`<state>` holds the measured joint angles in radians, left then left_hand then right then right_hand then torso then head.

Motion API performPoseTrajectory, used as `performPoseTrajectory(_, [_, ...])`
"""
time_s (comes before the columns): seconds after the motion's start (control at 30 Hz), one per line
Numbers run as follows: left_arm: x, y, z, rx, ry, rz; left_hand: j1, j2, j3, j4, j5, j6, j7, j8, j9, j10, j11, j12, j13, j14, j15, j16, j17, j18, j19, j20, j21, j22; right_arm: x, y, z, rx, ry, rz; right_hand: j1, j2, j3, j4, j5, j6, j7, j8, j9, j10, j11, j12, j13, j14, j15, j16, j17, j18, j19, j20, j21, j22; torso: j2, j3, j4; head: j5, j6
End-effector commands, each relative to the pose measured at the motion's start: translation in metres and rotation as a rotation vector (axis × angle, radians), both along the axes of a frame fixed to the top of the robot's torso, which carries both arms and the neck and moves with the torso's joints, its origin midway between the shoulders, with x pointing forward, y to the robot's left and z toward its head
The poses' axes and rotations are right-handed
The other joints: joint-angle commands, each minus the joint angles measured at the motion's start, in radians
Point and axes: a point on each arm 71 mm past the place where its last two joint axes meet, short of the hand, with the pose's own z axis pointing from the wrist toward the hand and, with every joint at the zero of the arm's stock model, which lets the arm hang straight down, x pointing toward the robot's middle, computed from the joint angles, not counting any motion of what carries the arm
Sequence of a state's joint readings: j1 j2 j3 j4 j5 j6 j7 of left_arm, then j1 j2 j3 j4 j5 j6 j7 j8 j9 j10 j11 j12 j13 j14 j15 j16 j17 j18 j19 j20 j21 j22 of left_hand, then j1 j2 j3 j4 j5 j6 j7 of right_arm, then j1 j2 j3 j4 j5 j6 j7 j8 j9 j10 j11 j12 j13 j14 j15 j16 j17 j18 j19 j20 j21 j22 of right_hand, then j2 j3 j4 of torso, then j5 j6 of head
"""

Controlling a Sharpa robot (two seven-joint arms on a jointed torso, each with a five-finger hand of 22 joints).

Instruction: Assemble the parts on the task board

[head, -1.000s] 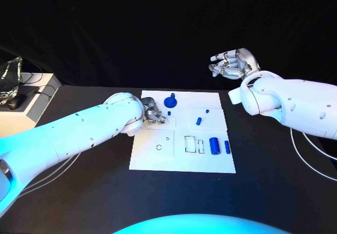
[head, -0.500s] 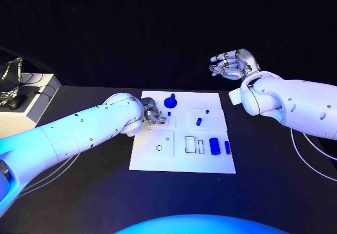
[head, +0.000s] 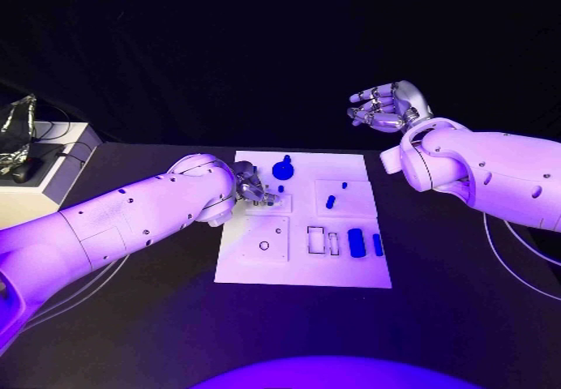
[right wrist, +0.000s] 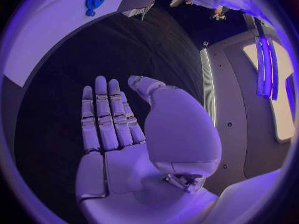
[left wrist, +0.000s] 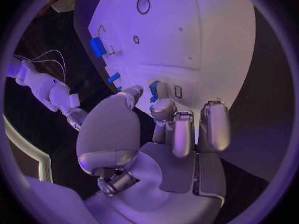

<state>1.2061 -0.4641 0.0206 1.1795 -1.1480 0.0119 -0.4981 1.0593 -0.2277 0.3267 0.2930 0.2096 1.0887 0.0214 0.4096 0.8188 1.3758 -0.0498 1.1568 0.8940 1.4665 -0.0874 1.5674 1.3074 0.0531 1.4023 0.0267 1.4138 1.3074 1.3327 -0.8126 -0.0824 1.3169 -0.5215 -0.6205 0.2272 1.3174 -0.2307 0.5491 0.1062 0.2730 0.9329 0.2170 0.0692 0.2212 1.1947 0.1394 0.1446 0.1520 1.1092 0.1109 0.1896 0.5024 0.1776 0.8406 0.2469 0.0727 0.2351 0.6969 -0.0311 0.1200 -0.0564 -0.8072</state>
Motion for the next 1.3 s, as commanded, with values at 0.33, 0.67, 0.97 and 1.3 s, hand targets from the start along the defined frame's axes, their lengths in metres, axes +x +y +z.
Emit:
performPoseTrajectory(0.33, [-0.002, 0.002, 0.003, -0.036, 0.014, 0.008, -0.006, 0.071, -0.181, 0.002, -0.160, 0.011, 0.000, -0.004, -0.002, -0.006, 0.004, 0.006, -0.002, 0.100, -0.006, -0.003, 0.250, 0.010, 0.002, -0.003, -0.005, 0.027, 0.000, 0.001, 0.001, -0.007, -0.014, 0.024, -0.002, -0.006, -0.002, 0.008, 0.004, -0.005, 0.003, 0.004, 0.001, -0.002, 0.005, -0.005, -0.003, -0.005, 0.000, -0.006, -0.003, 0.008, -0.009, 0.003, -0.007, -0.003, 0.000, 0.0000, 0.0002, -0.001, 0.000])
performPoseTrajectory(0.67, [0.004, 0.018, 0.020, -0.164, 0.032, 0.091, -0.007, 0.154, -0.351, 0.002, -0.161, -0.025, 0.013, -0.012, 0.001, -0.040, 0.013, -0.030, -0.055, 0.083, -0.004, -0.032, 0.188, 0.017, -0.019, -0.006, -0.028, 0.000, 0.000, -0.002, 0.001, -0.009, -0.015, 0.020, -0.003, -0.006, -0.002, 0.009, 0.005, -0.005, 0.003, 0.004, 0.001, -0.002, 0.005, -0.005, -0.004, -0.005, 0.000, -0.007, -0.004, 0.008, -0.010, 0.003, -0.007, -0.004, -0.001, 0.0002, 0.0001, -0.003, -0.001])
performPoseTrajectory(0.97, [0.017, 0.054, 0.048, -0.265, 0.033, 0.173, 0.146, 0.202, -0.297, -0.001, -0.159, -0.170, 0.077, -0.053, -0.034, -0.249, 0.072, -0.236, -0.337, 0.069, 0.047, -0.050, 0.149, 0.031, -0.064, 0.033, -0.073, -0.054, 0.000, -0.007, 0.001, -0.010, -0.016, 0.011, -0.005, -0.005, -0.003, 0.012, 0.008, 0.015, -0.001, 0.015, 0.007, 0.000, 0.003, -0.007, -0.013, -0.005, 0.000, -0.016, -0.010, 0.009, -0.010, 0.005, -0.007, -0.013, -0.001, -0.0001, 0.0021, -0.008, 0.000])
performPoseTrajectory(1.3, [0.032, 0.071, 0.058, -0.256, -0.025, 0.212, 0.157, 0.154, -0.236, 0.002, -0.159, -0.187, 0.090, -0.054, -0.068, -0.270, 0.085, -0.247, -0.360, 0.054, 0.059, -0.069, 0.110, 0.041, -0.091, 0.047, -0.105, -0.090, -0.001, -0.007, 0.000, -0.009, -0.007, 0.022, -0.007, -0.004, -0.005, 0.014, 0.008, 0.026, -0.002, 0.021, 0.010, -0.005, 0.003, -0.013, -0.024, 0.000, -0.001, -0.022, -0.016, 0.010, 0.015, 0.001, 0.002, -0.017, 0.006, -0.0007, -0.0006, -0.008, 0.018])
